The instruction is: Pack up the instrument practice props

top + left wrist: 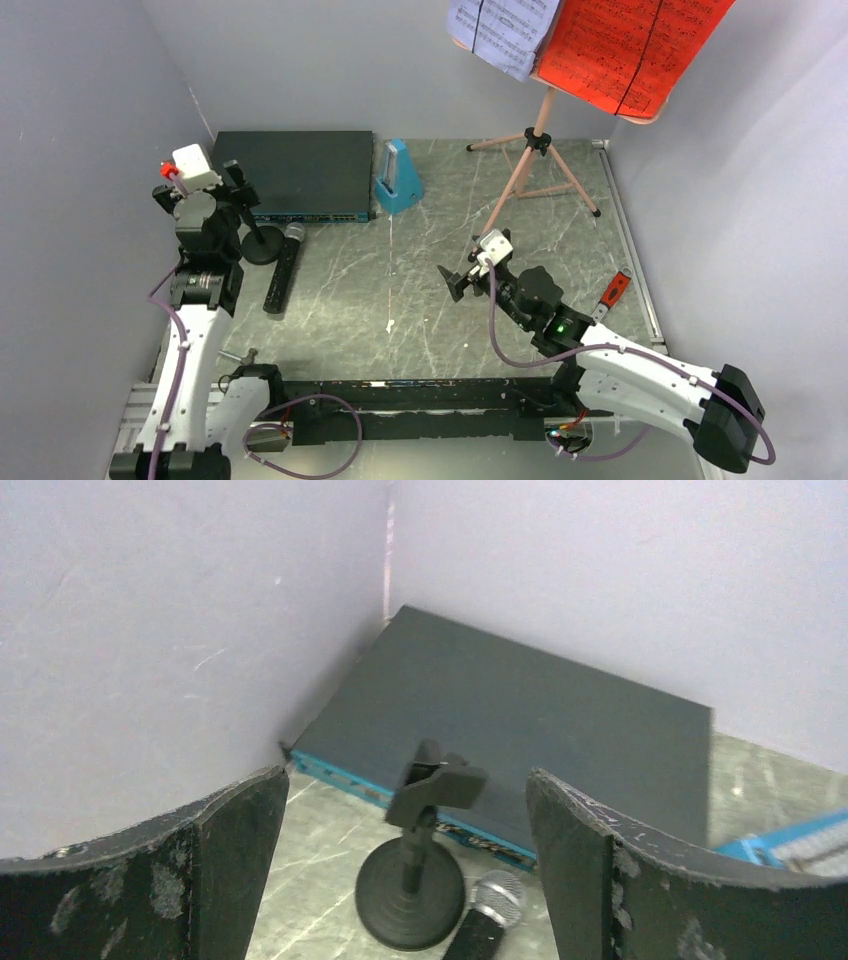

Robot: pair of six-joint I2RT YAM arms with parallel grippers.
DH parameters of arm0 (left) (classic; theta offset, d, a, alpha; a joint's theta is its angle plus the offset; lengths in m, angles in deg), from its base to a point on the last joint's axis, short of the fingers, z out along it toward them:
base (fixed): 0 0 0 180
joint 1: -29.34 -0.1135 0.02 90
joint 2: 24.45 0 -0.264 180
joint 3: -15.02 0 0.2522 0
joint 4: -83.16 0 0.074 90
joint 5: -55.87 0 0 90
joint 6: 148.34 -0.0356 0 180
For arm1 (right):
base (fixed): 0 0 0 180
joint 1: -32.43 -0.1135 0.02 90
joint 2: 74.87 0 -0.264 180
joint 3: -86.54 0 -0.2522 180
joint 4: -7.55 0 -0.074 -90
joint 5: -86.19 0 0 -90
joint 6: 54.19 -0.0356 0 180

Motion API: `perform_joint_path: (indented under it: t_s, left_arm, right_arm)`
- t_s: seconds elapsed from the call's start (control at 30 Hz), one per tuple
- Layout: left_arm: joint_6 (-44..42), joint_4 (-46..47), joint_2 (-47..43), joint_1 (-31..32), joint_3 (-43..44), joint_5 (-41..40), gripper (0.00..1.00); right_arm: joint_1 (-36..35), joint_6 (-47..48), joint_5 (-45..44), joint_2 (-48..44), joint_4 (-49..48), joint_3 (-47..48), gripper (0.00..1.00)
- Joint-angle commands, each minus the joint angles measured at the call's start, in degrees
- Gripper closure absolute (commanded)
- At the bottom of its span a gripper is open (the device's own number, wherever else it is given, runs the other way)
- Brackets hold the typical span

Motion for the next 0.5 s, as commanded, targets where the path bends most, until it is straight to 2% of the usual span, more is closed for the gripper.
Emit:
perform_joint_path:
  t_s: [0.0,0.2,0.33,0.47]
  left_arm:
    - [-1.1,-1.9,-3.8,4.9,1.8,2.8,0.06]
    - [-1.5,-7.0,-5.2,10.8,2.9,12.1,0.06]
    - [-1.5,-8.3,-6.0,13.4,3.4,19.8,0.06]
    - [-0.8,-7.3,-7.2,16.3,2.3,24.2,0.06]
  right_arm:
    - [0.3,-1.2,-7.6,2.9,5.8,5.6,0.00]
    - [4.0,-1.5,-11.3,8.3,7.9,10.9,0.00]
    - [9.1,-3.4,-12.1,12.6,8.3,14.5,0.00]
    - [15.1,-8.0,-14.7,17.6,6.6,17.7,0.00]
